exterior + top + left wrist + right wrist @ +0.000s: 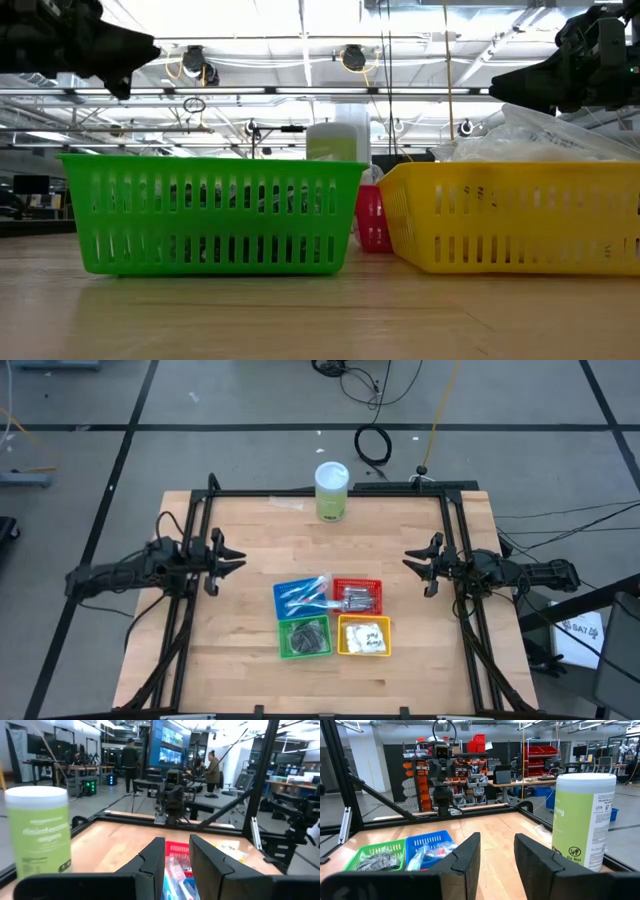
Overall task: Pick & Place Travel size toiletries
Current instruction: Return to Home Position
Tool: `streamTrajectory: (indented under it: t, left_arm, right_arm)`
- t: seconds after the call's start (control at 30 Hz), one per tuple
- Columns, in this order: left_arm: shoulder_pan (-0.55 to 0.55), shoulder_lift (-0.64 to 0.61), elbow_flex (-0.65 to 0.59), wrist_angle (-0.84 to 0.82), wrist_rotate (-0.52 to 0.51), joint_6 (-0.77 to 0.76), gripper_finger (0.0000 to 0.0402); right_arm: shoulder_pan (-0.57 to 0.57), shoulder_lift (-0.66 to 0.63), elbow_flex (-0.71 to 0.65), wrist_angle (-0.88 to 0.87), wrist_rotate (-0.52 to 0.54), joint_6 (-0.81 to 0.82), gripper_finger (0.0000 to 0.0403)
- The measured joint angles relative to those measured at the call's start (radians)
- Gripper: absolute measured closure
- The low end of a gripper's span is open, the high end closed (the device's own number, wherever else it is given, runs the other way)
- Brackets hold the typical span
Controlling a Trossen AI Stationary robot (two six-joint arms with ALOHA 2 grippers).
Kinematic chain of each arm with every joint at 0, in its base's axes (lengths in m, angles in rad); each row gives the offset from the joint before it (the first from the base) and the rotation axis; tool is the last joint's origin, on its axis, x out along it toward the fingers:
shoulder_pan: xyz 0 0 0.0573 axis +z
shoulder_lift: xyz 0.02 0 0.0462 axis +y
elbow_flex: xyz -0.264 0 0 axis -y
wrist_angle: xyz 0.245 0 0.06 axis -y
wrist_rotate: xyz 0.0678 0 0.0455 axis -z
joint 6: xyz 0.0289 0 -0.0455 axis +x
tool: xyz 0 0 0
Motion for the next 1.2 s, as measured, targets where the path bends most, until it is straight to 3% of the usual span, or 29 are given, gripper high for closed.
streamTrajectory:
  t: [0.3, 0.5, 0.63, 0.97, 1.2]
  left_arm:
    - [0.152, -0.128, 0.0, -0.139, 0.026, -0.042, 0.0314]
    - [0.181, -0.141, -0.046, -0.025, 0.045, -0.044, 0.0314]
    - [0.181, -0.141, -0.144, 0.176, 0.151, -0.057, 0.0314]
    - [0.133, -0.129, -0.146, 0.178, 0.245, -0.139, 0.0314]
    - [0.012, -0.128, -0.146, 0.215, 0.212, -0.131, 0.0314]
  right_arm:
    - [0.0, 0.0, 0.0, 0.0, 0.0, 0.0, 0.0293]
    - [0.0, 0.0, 0.0, 0.0, 0.0, 0.0, 0.0293]
    - [0.0, 0.0, 0.0, 0.0, 0.0, 0.0, 0.0293]
    - [0.0, 0.0, 0.0, 0.0, 0.0, 0.0, 0.0293]
    - [0.0, 0.0, 0.0, 0.0, 0.0, 0.0, 0.0293]
